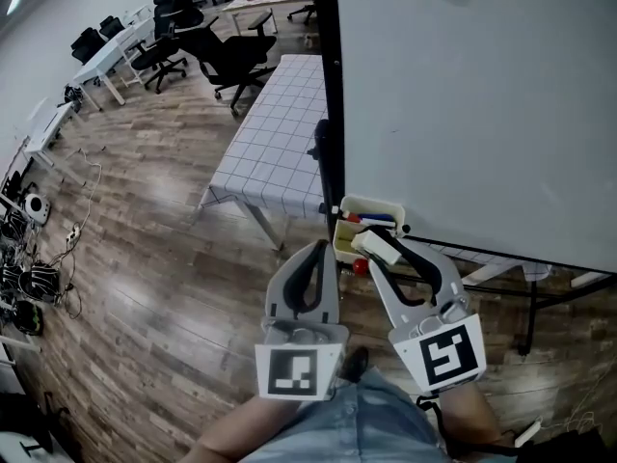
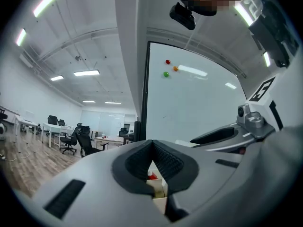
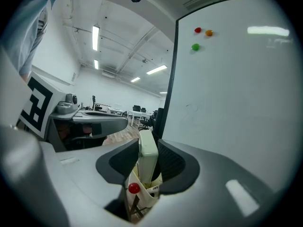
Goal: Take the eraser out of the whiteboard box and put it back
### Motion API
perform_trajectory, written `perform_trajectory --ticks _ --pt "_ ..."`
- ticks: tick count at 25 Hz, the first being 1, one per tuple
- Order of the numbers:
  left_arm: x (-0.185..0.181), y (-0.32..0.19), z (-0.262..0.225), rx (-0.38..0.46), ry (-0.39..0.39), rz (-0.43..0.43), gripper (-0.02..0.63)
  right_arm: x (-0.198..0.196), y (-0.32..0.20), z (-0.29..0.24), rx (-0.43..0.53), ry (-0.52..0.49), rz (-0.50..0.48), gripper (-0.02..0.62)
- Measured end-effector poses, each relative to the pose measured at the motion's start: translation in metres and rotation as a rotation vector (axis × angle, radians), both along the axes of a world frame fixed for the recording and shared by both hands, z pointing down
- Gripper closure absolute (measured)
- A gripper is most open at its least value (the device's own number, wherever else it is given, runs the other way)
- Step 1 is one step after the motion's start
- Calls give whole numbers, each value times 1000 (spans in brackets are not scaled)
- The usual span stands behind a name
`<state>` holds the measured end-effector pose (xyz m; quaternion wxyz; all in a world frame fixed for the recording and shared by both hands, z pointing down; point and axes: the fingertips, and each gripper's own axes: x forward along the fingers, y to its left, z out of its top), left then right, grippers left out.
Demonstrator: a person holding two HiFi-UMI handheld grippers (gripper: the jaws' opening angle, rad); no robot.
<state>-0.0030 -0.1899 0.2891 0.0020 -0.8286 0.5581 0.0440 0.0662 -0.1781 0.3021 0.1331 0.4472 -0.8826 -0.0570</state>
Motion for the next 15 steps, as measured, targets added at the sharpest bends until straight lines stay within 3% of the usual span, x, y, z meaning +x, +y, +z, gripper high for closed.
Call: perform_trajectory --ticks 6,15 --pt "-7 -17 13 -34 -4 2 601 -3 -17 17 -29 10 13 474" --pt "-8 -46 24 -77 -13 70 601 -15 -38 38 -99 19 36 472"
